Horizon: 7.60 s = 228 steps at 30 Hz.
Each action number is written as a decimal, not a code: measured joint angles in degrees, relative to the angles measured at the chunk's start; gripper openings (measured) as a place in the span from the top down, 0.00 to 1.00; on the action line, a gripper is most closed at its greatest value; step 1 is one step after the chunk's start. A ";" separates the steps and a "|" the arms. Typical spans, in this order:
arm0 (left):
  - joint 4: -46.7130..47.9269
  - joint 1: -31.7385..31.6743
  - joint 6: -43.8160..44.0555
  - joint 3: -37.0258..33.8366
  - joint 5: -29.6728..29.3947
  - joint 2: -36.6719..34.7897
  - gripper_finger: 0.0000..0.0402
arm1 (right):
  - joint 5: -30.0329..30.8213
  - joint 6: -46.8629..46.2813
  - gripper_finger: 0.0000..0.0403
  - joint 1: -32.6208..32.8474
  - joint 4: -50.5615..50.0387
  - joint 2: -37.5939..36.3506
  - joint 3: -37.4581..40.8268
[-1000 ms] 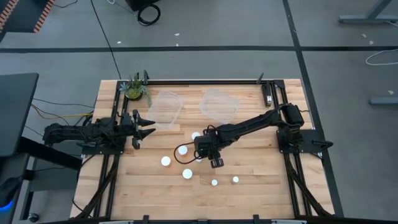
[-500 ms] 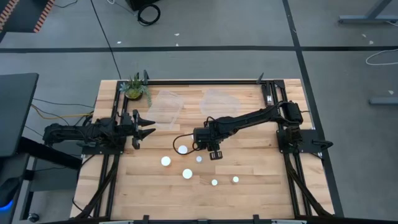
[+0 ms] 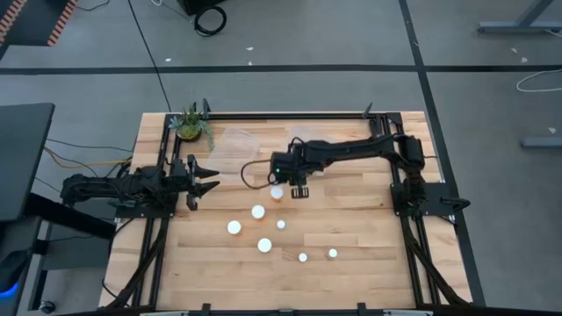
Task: Pick and place medicine bottles into bin by pill shape (circle, oval)
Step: Put the small yellow pill bottle into the right transparent bin
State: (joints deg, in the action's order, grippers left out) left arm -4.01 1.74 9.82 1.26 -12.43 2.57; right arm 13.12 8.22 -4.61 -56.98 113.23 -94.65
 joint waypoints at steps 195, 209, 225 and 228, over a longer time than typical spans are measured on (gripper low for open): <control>0.93 -0.01 0.00 0.02 0.01 1.16 0.57 | -7.92 0.58 0.67 9.63 -0.06 6.38 -5.94; 1.16 -0.02 -0.03 0.02 0.00 1.18 0.57 | -2.42 0.94 0.67 0.72 -3.34 0.95 -5.92; 1.25 0.00 -0.02 0.02 0.01 1.18 0.57 | -5.23 1.32 0.67 -11.66 3.46 -4.31 -5.65; 1.26 -0.02 0.00 0.02 0.01 1.18 0.57 | -5.73 0.24 0.67 -13.26 6.52 -4.28 -3.35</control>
State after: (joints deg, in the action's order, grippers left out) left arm -2.76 1.72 9.82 1.28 -12.43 3.75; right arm 7.40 8.47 -17.87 -50.46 108.95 -98.00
